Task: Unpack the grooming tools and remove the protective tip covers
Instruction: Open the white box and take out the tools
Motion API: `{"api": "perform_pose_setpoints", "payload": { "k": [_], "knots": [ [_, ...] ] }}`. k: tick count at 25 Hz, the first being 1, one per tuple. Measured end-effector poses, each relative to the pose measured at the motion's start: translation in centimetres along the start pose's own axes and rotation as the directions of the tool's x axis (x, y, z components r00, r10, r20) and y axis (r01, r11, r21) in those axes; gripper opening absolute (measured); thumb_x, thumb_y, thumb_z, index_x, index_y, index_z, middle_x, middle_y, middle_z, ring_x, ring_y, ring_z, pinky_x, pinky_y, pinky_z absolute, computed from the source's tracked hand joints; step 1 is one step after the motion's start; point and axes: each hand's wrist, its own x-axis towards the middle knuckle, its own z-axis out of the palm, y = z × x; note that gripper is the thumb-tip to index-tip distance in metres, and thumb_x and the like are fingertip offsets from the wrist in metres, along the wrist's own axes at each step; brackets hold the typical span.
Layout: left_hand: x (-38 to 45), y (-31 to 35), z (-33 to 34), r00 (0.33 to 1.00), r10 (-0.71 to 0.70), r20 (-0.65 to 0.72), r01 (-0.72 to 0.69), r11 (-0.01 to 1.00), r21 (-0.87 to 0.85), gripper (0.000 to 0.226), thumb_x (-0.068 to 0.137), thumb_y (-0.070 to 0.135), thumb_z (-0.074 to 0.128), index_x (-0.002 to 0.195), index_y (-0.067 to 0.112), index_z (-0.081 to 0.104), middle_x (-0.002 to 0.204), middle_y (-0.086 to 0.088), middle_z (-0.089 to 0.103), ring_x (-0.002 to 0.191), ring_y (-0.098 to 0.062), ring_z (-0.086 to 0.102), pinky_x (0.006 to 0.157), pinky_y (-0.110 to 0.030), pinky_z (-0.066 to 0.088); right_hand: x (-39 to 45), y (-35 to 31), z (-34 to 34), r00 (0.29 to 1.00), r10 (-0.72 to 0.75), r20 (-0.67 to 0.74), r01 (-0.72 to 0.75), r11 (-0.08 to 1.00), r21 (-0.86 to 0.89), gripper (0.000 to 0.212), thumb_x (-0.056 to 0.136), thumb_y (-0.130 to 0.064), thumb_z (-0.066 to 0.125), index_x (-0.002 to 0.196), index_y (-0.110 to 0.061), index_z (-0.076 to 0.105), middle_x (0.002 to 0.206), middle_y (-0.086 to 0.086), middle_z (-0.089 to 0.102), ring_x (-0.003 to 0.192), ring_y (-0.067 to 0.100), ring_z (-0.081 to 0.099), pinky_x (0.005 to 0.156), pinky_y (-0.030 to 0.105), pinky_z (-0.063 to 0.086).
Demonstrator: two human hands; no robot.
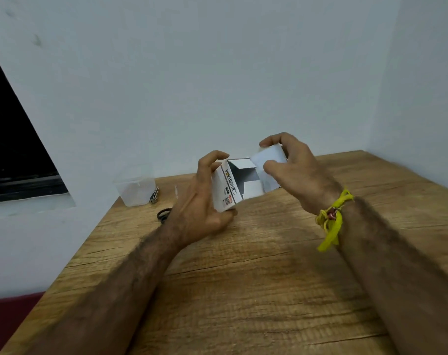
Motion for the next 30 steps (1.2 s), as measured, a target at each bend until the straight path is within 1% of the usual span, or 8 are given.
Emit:
{"api": "perform_pose_setpoints", "payload": {
  "k": [2, 4, 8, 17, 19, 23, 27, 30],
  "knots": [
    [0.0, -0.4, 0.0, 0.997, 0.079, -0.024, -0.076, 0.993, 0.093, 0.097, 0.074, 0.017, 0.086, 0.142, 0.038, 0.019, 0.126, 0.010, 0.041, 0.105, -0.010, 0.057, 0.064, -0.026, 0.061, -0.2, 0.5, 0.3, 0.991, -0.125, -0.050, 0.104, 0.948, -0.302, 0.049, 0.081, -0.014, 0.072, 0.126, -0.028, 0.056, 0.120, 0.002, 0.056, 0.110, 0.026, 0.056, 0.089, 0.041, 0.052],
    [0.0, -0.7, -0.2, 0.992, 0.119, -0.035, -0.113, 0.984, 0.141, 0.089, 0.076, 0.018, 0.084, 0.140, 0.038, 0.026, 0.130, 0.010, 0.040, 0.110, -0.009, 0.050, 0.067, -0.025, 0.060, -0.4, 0.3, 0.2, 0.927, -0.366, -0.081, 0.234, 0.732, -0.640, 0.052, 0.077, -0.019, 0.079, 0.126, -0.027, 0.060, 0.123, 0.002, 0.054, 0.116, 0.026, 0.049, 0.094, 0.045, 0.046],
    [0.4, -1.2, -0.5, 0.994, 0.106, -0.015, -0.102, 0.978, 0.180, 0.082, 0.077, 0.016, 0.083, 0.141, 0.037, 0.036, 0.141, -0.002, 0.042, 0.123, -0.003, 0.038, 0.086, -0.023, 0.051, -0.6, -1.2, -0.1, 0.777, -0.627, 0.057, 0.529, 0.602, -0.598, 0.021, 0.082, -0.002, 0.069, 0.097, -0.014, 0.077, 0.099, 0.002, 0.070, 0.098, 0.027, 0.057, 0.081, 0.045, 0.050],
    [0.1, -3.1, -1.4, 0.992, 0.011, -0.123, -0.010, 1.000, 0.013, 0.101, 0.073, -0.013, 0.079, 0.154, 0.025, 0.032, 0.151, 0.023, 0.036, 0.143, 0.002, 0.034, 0.111, -0.010, 0.032, -1.6, -2.8, -0.2, 0.934, -0.127, 0.335, 0.291, 0.814, -0.503, 0.035, 0.082, -0.009, 0.052, 0.088, -0.031, 0.079, 0.082, -0.014, 0.073, 0.071, 0.004, 0.062, 0.076, 0.034, 0.056],
    [0.2, -3.0, -1.3, 0.990, 0.039, -0.135, -0.037, 0.999, 0.013, 0.100, 0.073, -0.017, 0.076, 0.153, 0.024, 0.033, 0.152, 0.021, 0.038, 0.144, -0.002, 0.035, 0.114, -0.019, 0.036, -1.6, -2.8, 0.3, 0.971, -0.066, 0.229, 0.153, 0.910, -0.386, 0.031, 0.082, -0.006, 0.055, 0.089, -0.026, 0.078, 0.084, -0.009, 0.075, 0.077, 0.009, 0.068, 0.075, 0.035, 0.059],
    [0.2, -1.8, -1.5, 0.991, 0.093, -0.097, -0.086, 0.994, 0.068, 0.097, 0.075, -0.020, 0.070, 0.151, 0.027, 0.033, 0.151, 0.004, 0.044, 0.144, -0.008, 0.036, 0.113, -0.043, 0.043, -2.5, -3.1, 2.0, 0.999, 0.000, 0.050, 0.000, 1.000, -0.013, 0.031, 0.084, 0.002, 0.051, 0.089, -0.018, 0.074, 0.079, 0.003, 0.075, 0.040, 0.014, 0.062, 0.040, 0.025, 0.049],
    [1.8, 0.4, -2.7, 0.959, 0.257, 0.116, -0.281, 0.834, 0.474, 0.065, 0.085, 0.019, 0.057, 0.146, 0.030, 0.040, 0.136, 0.003, 0.050, 0.131, -0.010, 0.040, 0.115, -0.068, 0.025, -2.3, -2.4, 2.0, 0.996, 0.090, 0.017, -0.091, 0.995, 0.031, 0.030, 0.086, 0.006, 0.045, 0.086, -0.009, 0.071, 0.080, 0.009, 0.074, 0.046, 0.018, 0.069, 0.037, 0.021, 0.044],
    [1.9, 0.8, -3.3, 0.979, 0.156, 0.134, -0.198, 0.888, 0.415, 0.071, 0.081, 0.013, 0.069, 0.144, 0.033, 0.043, 0.136, 0.005, 0.053, 0.130, -0.014, 0.043, 0.115, -0.069, 0.023, -2.0, -2.0, 2.2, 0.971, 0.229, 0.073, -0.236, 0.965, 0.111, 0.032, 0.086, 0.011, 0.044, 0.090, -0.003, 0.072, 0.085, 0.012, 0.075, 0.045, 0.018, 0.067, 0.037, 0.021, 0.044]
  ]
}}
